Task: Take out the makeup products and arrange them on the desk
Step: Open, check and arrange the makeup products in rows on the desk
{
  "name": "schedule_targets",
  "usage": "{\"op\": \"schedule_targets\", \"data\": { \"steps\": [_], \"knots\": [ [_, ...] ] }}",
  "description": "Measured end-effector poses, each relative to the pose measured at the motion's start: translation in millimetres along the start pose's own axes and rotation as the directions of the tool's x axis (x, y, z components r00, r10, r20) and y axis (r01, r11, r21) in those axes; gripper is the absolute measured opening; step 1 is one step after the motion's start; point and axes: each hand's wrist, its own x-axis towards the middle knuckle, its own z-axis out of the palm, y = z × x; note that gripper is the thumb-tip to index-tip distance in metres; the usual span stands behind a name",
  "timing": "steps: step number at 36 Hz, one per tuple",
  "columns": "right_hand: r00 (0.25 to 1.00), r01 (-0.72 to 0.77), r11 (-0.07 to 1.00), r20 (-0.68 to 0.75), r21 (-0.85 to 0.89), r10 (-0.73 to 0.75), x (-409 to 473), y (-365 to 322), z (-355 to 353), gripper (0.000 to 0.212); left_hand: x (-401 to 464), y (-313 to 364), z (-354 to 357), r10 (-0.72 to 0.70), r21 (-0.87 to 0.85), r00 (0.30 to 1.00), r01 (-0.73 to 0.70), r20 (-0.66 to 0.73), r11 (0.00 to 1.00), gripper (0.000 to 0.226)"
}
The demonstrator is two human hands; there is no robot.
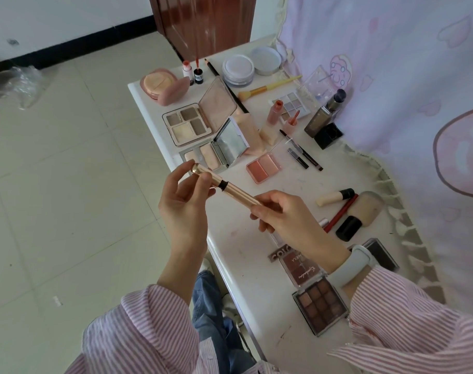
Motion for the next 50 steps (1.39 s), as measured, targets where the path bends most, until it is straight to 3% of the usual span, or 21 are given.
{"op": "schedule_targets", "data": {
  "steps": [12, 18, 24, 28, 36, 41, 44, 47, 50],
  "knots": [
    [1.0, 0.026, 0.999, -0.002, -0.042, -0.026, 0, 8, 0, 0.008, 13, 5, -6, -0.054, -0.034, 0.997, 0.052, -0.057, 0.998, 0.013],
    [0.999, 0.012, 1.0, 0.047, -0.012, -0.012, -3, 14, -3, 0.012, 16, 8, -7, -0.066, -0.005, 0.998, 0.066, -0.008, 0.998, 0.014],
    [0.993, 0.114, 0.962, 0.071, -0.247, -0.099, -4, 14, -2, 0.022, 20, 9, -4, -0.061, 0.044, 0.998, 0.061, 0.001, 0.997, 0.014],
    [0.966, 0.244, 0.882, 0.024, -0.404, -0.257, -1, 14, -1, 0.015, 22, 14, 4, -0.039, 0.092, 0.998, 0.035, 0.04, 0.995, 0.014],
    [0.98, 0.192, 0.931, 0.006, -0.312, -0.2, -2, 14, -3, 0.018, 29, 15, 14, -0.07, 0.176, 0.993, 0.052, 0.099, 0.983, 0.016],
    [0.982, 0.143, 0.978, -0.102, -0.153, -0.159, -1, 18, -9, 0.014, 26, 8, 12, -0.05, 0.285, 0.996, 0.026, 0.08, 0.958, 0.036],
    [0.967, 0.121, 0.986, -0.21, -0.113, -0.142, 3, 23, -16, 0.018, 17, -9, 4, 0.057, 0.46, 0.996, -0.085, 0.075, 0.884, 0.028],
    [0.946, 0.097, 0.984, -0.295, -0.147, -0.138, 10, 29, -22, 0.015, 2, -36, -11, 0.198, 0.703, 0.968, -0.249, 0.155, 0.667, 0.029],
    [0.915, 0.127, 0.961, -0.345, -0.244, -0.208, 21, 33, -23, 0.008, -8, -59, -25, 0.227, 0.842, 0.949, -0.3, 0.217, 0.449, 0.046]
  ]
}}
